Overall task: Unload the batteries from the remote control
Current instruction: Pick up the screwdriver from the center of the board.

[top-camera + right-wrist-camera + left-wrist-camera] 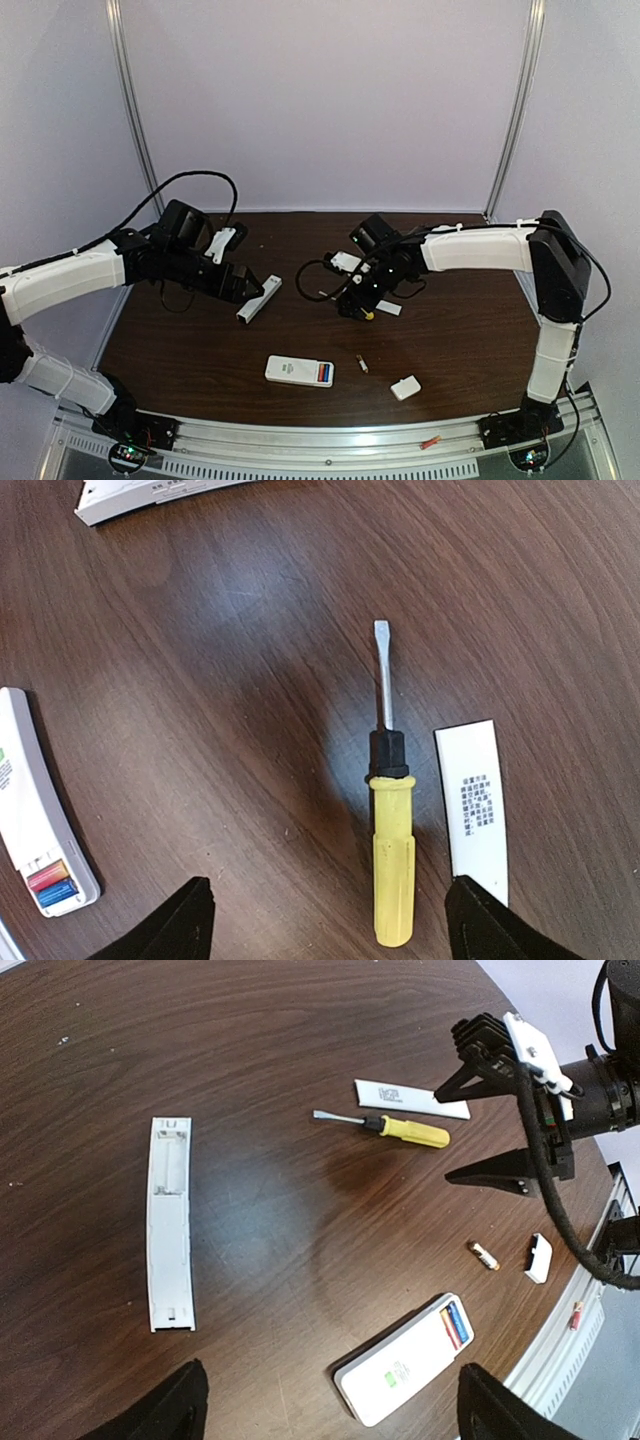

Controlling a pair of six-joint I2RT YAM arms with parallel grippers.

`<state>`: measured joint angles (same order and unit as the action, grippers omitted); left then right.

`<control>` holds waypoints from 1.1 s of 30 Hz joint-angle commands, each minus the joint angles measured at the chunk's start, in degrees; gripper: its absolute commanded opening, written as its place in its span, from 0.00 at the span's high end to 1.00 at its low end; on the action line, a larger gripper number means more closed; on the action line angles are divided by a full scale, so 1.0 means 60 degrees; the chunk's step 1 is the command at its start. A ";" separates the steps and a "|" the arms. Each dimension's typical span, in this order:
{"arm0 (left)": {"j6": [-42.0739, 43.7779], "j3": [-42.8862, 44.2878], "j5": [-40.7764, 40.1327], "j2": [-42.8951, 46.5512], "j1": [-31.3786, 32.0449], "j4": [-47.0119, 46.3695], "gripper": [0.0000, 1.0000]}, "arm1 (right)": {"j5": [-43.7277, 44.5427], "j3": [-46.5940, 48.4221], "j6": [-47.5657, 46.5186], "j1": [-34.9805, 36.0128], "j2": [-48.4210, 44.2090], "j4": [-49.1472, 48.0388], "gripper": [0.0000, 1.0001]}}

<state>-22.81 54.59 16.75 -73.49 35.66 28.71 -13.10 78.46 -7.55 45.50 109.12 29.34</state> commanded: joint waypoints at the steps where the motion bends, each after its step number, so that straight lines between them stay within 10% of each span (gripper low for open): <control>1: -0.0164 -0.0015 0.0130 0.0263 -0.0069 -0.0361 0.13 | 0.0415 0.0349 0.0071 0.0100 0.0257 0.0199 0.19; 33: -0.0432 -0.0104 0.0167 0.0666 -0.0077 -0.0104 0.15 | 0.0219 0.0520 0.0058 -0.0317 0.1470 0.0472 0.47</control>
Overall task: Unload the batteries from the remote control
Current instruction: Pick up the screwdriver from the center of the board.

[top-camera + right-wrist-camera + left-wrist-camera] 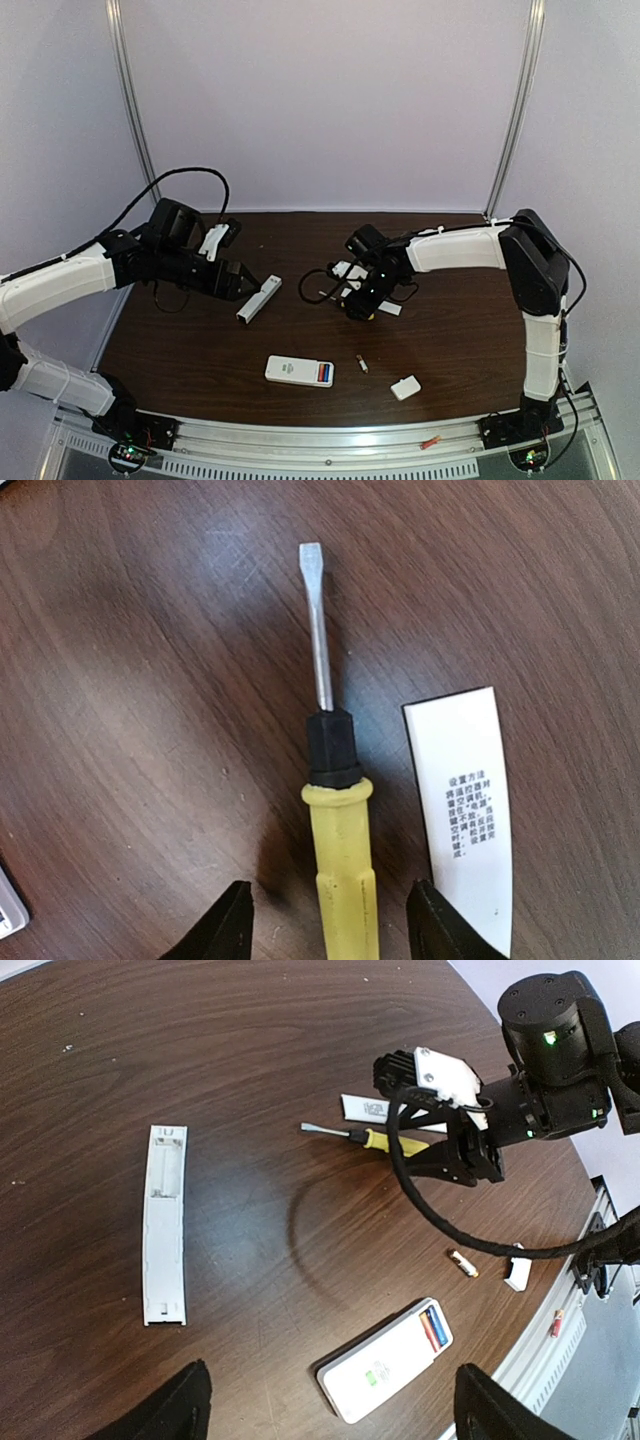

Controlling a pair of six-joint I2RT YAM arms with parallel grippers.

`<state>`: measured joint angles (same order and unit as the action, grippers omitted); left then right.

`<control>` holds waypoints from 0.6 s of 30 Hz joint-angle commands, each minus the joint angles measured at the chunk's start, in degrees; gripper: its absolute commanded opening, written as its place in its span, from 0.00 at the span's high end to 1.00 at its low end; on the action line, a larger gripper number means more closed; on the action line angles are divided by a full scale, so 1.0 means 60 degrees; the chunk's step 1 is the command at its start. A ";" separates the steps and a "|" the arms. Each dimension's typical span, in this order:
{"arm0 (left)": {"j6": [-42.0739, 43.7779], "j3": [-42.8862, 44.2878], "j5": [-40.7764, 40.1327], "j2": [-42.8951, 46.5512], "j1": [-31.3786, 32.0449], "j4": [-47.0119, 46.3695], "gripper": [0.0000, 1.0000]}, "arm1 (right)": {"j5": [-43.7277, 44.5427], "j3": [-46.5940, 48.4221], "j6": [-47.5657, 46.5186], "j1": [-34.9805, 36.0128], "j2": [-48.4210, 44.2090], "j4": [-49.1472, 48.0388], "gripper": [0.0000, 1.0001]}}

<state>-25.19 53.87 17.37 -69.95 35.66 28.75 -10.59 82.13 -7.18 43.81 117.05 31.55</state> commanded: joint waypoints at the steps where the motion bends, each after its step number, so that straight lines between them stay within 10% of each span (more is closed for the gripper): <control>1: -0.0035 0.0027 0.0076 0.0061 -0.0071 -0.0105 0.15 | -0.0220 -0.0118 0.0016 -0.0036 0.0153 0.0110 0.49; 18: -0.0194 -0.0071 0.0195 0.0275 -0.0069 -0.0090 0.16 | -0.0430 -0.0878 -0.0339 -0.0113 0.0218 -0.0007 0.68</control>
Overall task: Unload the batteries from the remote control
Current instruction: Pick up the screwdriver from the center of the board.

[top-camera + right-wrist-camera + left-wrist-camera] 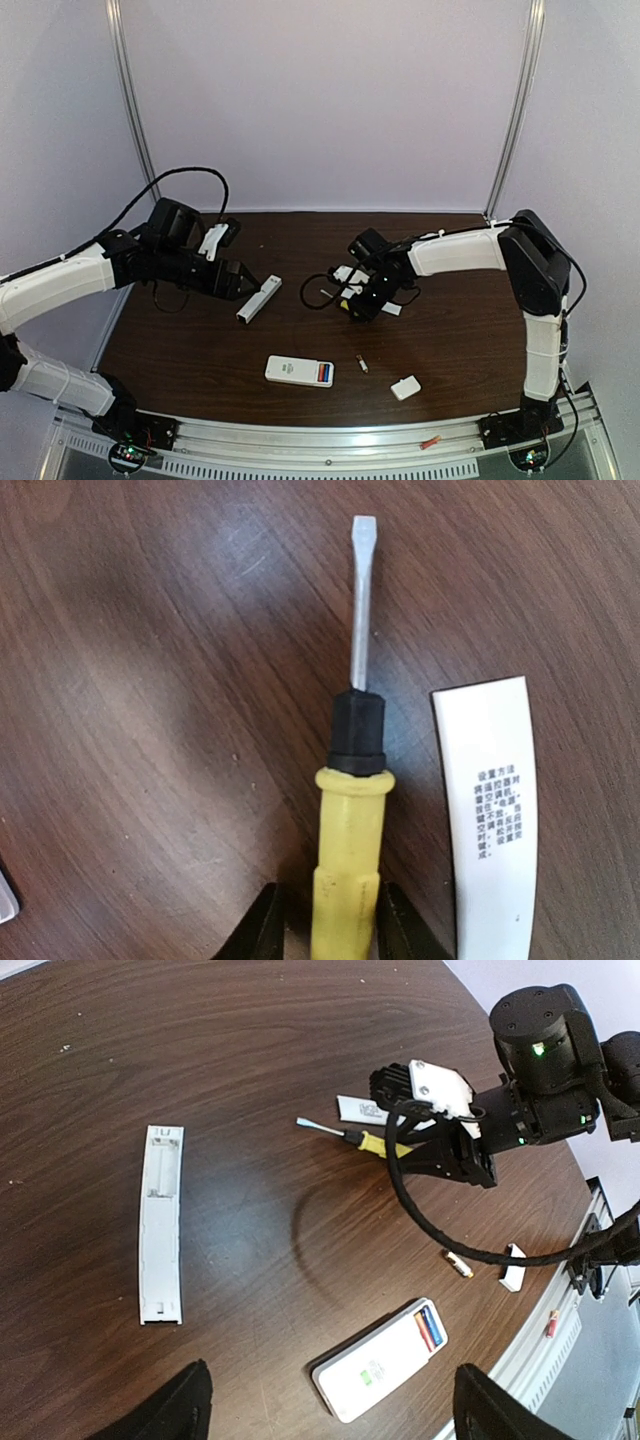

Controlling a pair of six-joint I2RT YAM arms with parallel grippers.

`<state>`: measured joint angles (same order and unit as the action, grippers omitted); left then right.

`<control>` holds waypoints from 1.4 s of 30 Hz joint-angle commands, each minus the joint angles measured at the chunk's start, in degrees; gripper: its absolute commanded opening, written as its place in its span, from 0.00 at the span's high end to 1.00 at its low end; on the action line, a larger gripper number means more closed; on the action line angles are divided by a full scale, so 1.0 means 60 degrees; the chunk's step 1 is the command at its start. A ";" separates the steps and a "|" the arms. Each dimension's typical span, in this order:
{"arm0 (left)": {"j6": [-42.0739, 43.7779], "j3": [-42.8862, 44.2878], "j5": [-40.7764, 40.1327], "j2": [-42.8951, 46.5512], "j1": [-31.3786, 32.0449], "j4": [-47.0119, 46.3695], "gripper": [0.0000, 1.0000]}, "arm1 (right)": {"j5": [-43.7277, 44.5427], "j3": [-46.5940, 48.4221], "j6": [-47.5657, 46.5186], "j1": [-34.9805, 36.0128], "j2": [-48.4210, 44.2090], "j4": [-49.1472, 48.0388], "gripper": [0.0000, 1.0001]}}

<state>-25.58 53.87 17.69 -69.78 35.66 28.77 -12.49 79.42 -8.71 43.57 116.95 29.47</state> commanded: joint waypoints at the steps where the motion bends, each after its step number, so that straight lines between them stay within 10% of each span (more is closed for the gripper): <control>1: -0.0138 -0.0059 0.0142 0.0248 -0.0069 -0.0094 0.16 | -0.0110 -0.0457 -0.0062 -0.0081 0.0214 0.0338 0.70; 16: 0.0236 0.1079 0.0193 -0.0342 -0.0201 0.0226 0.15 | -0.0308 -0.0427 -0.0127 -0.0077 -0.0947 0.0487 1.00; 42: -0.0225 0.2128 0.3542 -0.1286 -0.2838 -0.1309 0.04 | -0.2620 0.0734 0.1258 0.0036 -0.3116 0.1934 1.00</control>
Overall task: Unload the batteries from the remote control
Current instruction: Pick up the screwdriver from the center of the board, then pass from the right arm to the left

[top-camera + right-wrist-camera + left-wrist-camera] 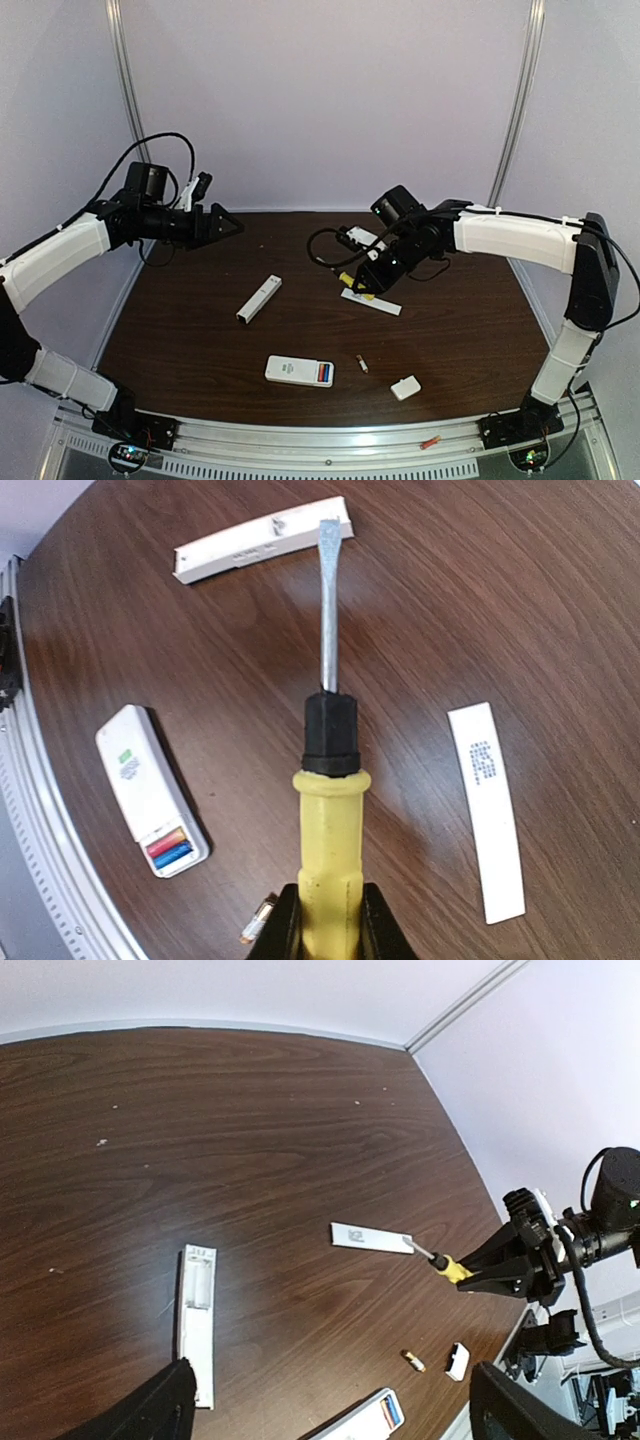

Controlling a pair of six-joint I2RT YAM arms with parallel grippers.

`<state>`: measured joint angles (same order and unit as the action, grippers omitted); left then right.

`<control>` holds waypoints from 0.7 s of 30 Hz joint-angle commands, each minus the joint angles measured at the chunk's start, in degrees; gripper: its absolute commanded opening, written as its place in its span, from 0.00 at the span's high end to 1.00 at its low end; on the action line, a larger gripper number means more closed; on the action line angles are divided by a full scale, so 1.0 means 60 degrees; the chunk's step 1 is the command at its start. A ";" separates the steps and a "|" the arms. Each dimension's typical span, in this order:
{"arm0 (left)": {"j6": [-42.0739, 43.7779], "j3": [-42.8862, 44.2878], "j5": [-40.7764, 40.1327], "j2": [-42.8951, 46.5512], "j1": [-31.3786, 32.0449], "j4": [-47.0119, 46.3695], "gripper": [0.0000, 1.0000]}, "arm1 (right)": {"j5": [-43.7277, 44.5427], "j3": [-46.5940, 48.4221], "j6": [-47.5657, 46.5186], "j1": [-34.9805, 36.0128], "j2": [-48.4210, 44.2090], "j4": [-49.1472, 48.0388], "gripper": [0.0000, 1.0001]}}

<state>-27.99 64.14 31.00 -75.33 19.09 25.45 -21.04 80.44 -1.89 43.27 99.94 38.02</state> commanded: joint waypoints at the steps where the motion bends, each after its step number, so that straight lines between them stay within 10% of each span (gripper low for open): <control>1: 0.0203 0.0451 0.1675 -0.0452 -0.0077 -0.0884 0.05 | -0.1405 0.0572 0.0080 0.0115 -0.0355 0.0541 1.00; 21: -0.0082 0.0854 0.4450 -0.2014 0.0301 -0.1664 0.22 | -0.1584 -0.0025 -0.0219 0.0657 -0.1577 0.0273 1.00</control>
<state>-27.99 67.07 54.39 -85.78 19.62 17.93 -30.24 80.95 -2.66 46.57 91.26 39.31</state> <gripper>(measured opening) 0.792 0.166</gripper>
